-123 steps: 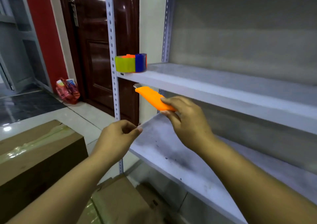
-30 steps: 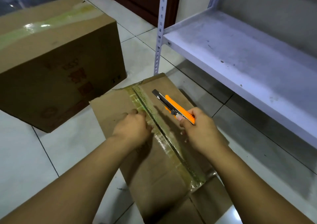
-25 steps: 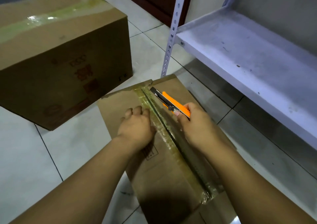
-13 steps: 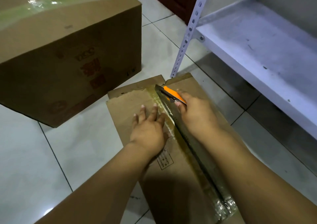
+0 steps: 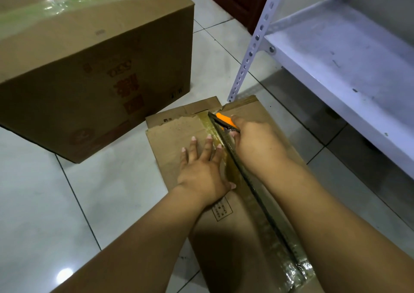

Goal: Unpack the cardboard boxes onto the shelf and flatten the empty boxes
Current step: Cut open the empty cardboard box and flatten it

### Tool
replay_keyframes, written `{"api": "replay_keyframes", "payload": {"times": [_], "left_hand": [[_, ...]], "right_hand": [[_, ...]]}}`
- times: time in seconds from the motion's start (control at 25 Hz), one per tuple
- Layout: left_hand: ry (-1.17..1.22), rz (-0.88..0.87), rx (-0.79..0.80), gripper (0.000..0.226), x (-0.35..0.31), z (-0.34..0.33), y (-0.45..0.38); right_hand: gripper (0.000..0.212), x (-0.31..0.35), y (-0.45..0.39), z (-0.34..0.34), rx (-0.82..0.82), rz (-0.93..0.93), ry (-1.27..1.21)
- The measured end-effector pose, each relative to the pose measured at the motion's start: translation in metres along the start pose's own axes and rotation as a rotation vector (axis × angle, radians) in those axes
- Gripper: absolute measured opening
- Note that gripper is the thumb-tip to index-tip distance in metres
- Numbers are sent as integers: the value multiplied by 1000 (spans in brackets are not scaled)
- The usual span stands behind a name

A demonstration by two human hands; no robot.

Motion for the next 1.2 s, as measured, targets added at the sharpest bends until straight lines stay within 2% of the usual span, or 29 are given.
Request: {"api": "replay_keyframes", "payload": {"times": [0.4,0.6,0.72,1.04,1.12,1.2], "left_hand": [[6,14,-13,94,-2,-6,4],[-4,41,-16,92,-3,-8,5],[-15,43,-13,91,-6,-8,8],[-26,-7,-59,72,-26,-12,28],[-26,-22,-28,82,-35,-20,35],[-38,-31,23,102,-43,-30,42]], "right_hand": [[30,-14,36,7,35,-13,3],[39,-30,72,2,77,-38,-13],[37,-44,102,-1,94,-65,-56],[48,-72,174,-12,84,-142,-134],[48,-75,176,-17,69,-148,-140],[47,-79,176,-19,50,-155,-148]]}}
Point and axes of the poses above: each hand's wrist, its own y-axis away from the middle knuckle, its own z-axis out of the back of the hand, x = y × z, the point moved 6 cm from there along -y, towards the middle knuckle, and after that the axes turned 7 degrees about z, right-handed, at the moved point
